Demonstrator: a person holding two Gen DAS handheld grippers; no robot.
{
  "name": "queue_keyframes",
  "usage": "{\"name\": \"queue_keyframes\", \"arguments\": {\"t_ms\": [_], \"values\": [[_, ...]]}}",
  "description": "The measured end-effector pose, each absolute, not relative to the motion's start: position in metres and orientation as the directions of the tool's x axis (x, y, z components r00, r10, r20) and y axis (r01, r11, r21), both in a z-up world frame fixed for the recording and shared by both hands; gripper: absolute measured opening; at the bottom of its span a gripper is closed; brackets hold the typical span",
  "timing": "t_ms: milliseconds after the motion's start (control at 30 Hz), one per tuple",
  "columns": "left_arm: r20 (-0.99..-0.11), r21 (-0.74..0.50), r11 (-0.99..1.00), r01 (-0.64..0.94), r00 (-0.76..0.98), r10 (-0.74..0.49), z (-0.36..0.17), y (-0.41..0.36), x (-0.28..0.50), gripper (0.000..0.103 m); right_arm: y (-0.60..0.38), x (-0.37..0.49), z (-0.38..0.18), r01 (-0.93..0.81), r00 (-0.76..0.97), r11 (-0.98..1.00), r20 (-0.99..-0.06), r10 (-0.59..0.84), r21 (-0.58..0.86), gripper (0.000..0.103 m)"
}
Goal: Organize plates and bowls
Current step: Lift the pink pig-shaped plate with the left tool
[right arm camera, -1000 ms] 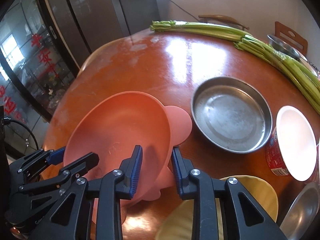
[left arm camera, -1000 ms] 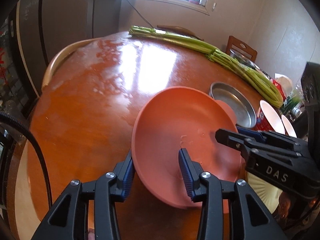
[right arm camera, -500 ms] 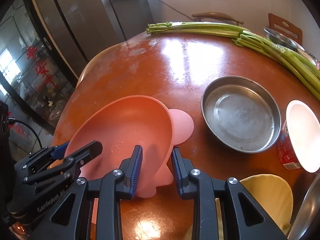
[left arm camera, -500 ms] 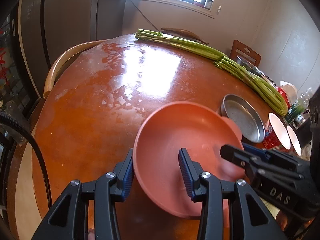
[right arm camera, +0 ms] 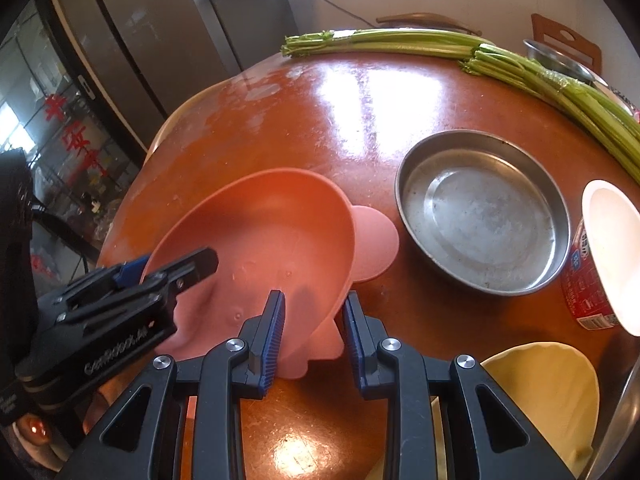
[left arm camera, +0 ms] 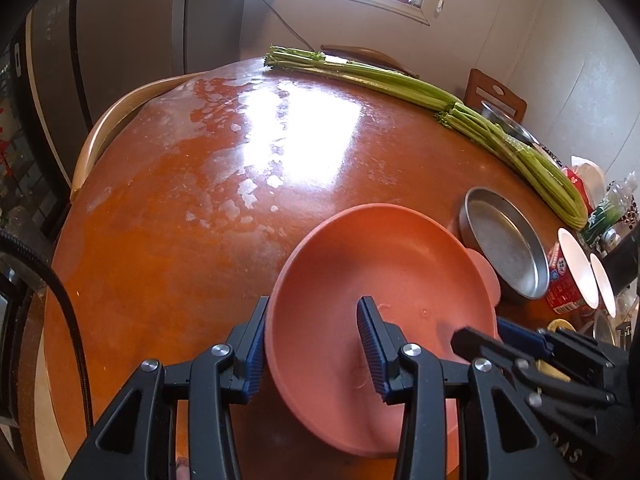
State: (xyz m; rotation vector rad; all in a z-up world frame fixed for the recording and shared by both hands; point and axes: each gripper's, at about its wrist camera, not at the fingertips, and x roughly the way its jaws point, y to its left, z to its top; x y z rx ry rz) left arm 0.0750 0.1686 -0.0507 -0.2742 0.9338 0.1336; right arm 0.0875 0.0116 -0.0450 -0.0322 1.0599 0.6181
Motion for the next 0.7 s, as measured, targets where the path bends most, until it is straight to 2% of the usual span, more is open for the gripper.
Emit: {"name": "queue_keyframes", "arguments": {"t_ms": [700], "values": [[-0.805,-0.154,0.961,-0.23,0.593,0.012,-0.056,0.167,0.097,0.043,0.0,0.087,-0.043,-0.506,0.316,0.817,-0.822,0.474,0.276,0.031]]}}
